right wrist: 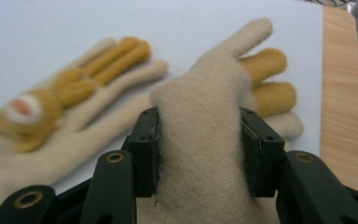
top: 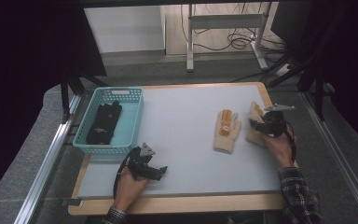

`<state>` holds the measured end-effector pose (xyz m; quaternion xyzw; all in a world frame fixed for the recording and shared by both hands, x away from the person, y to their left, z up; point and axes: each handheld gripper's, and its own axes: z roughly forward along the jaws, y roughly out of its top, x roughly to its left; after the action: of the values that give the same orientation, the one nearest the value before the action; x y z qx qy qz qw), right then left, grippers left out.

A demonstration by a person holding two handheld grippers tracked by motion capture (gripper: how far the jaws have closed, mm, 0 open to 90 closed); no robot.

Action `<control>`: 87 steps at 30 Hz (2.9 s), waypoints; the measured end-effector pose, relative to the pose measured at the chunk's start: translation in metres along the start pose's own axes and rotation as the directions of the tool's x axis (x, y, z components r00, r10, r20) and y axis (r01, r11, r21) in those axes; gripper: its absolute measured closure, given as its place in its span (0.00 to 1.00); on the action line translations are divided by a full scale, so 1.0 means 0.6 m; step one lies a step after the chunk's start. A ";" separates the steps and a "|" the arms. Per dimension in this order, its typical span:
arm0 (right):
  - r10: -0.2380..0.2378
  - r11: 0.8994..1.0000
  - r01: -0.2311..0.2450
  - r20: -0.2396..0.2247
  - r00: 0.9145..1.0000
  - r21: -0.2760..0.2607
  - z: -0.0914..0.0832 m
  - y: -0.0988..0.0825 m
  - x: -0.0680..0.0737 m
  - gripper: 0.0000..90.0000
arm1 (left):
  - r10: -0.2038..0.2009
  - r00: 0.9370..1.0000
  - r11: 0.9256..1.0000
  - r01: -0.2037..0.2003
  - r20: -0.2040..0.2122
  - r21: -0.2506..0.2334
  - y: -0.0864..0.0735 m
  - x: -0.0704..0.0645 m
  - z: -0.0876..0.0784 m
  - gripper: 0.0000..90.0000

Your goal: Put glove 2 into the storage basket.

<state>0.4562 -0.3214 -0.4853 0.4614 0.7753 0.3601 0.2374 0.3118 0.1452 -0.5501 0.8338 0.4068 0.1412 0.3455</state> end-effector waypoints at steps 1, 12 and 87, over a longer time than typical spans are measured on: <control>-0.003 1.000 0.003 -0.007 1.000 -0.007 -0.007 0.003 0.005 0.59 | 0.000 1.000 1.000 0.000 0.000 0.000 0.000 0.000 0.000 0.01; -0.051 0.995 0.042 -0.102 0.994 -0.086 -0.067 0.025 0.078 0.58 | 0.000 1.000 1.000 0.000 0.000 0.001 0.000 0.000 0.000 0.01; -0.108 0.994 0.105 -0.234 0.966 -0.025 0.056 0.040 0.222 0.66 | 0.001 1.000 1.000 -0.001 -0.001 0.000 0.000 0.000 0.000 0.00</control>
<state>0.4314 -0.1843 -0.4927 0.3717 0.8193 0.4037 0.1660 0.3116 0.1452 -0.5501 0.8340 0.4066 0.1414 0.3452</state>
